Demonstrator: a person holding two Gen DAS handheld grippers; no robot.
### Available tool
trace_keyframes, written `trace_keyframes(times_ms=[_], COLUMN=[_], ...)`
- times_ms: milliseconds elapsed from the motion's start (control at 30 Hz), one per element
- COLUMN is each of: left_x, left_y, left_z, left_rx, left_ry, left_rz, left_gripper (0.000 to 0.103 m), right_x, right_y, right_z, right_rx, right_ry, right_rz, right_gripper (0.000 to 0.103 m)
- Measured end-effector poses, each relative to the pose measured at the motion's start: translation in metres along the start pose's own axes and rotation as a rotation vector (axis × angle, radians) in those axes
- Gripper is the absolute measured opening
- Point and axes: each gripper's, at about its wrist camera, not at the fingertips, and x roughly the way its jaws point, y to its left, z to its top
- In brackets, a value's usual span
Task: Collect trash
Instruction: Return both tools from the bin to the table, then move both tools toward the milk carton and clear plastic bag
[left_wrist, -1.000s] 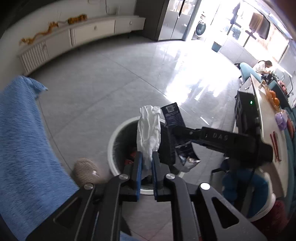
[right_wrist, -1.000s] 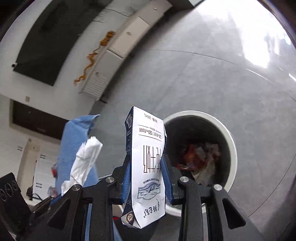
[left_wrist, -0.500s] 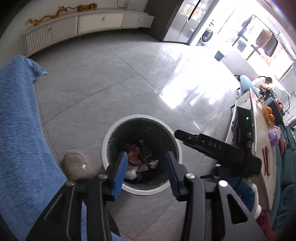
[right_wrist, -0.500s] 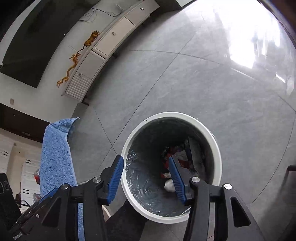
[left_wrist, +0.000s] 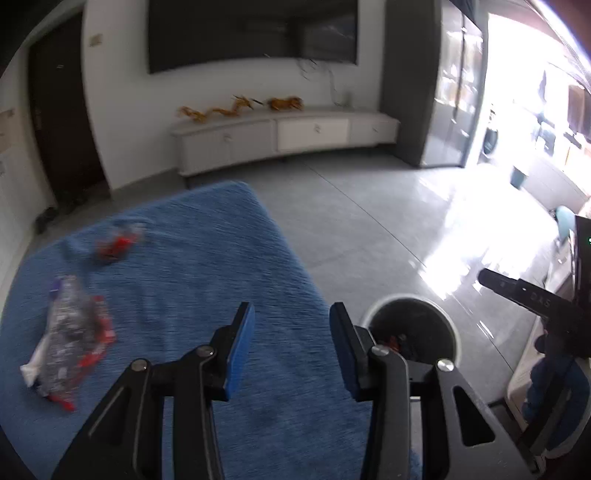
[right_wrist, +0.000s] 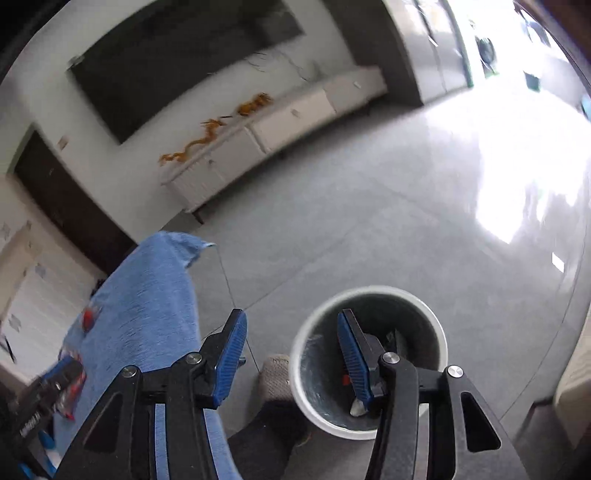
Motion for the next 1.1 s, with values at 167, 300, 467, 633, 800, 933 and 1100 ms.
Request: trace_keyframes(times_ms=[167,300,467,633,800,933,1100], left_x=[-0.045,-0.074,-0.109,-0.137,-0.159,-0.164,-0.171], left_y=[0.055,0.096,0.141,0.173,0.201,0.214,0.222], left_z=[-0.011,-0.021,-0.037,-0.052,-0.068,-0.078,-0.088], left_rx=[-0.050,-0.116,-0.202,-0.274,-0.328,-0.359,-0.390], left_ry=[-0.096,-0.125,-0.176,-0.219,-0.249,-0.255,-0.258], left_rz=[0.137,0.194,0.283,0.348,0.388,0.401,0.412], left_gripper=[0.040,0.040,0.041,0.049,0.049,0.049,0.049], right_x=[-0.022,-0.037,-0.052,-0.054,-0.056,-0.056,-0.057], right_y=[0.066,0.111,0.163,0.202,0.232,0.246,0.255], right_z=[-0.007,-0.014,-0.026,-0.042,-0.056,-0.063,-0.070], right_rx=[-0.164,-0.274,-0.377,-0.451,-0.502,-0.525,-0.550], right_ry=[-0.059,-0.104,-0.153,-0.162,-0.160,-0.163,-0.167], right_rz=[0.015,0.036,0.075,0.101,0.123,0.136,0.142], right_gripper=[0.055,0.060,0.067,0.068,0.069,0.069,0.070])
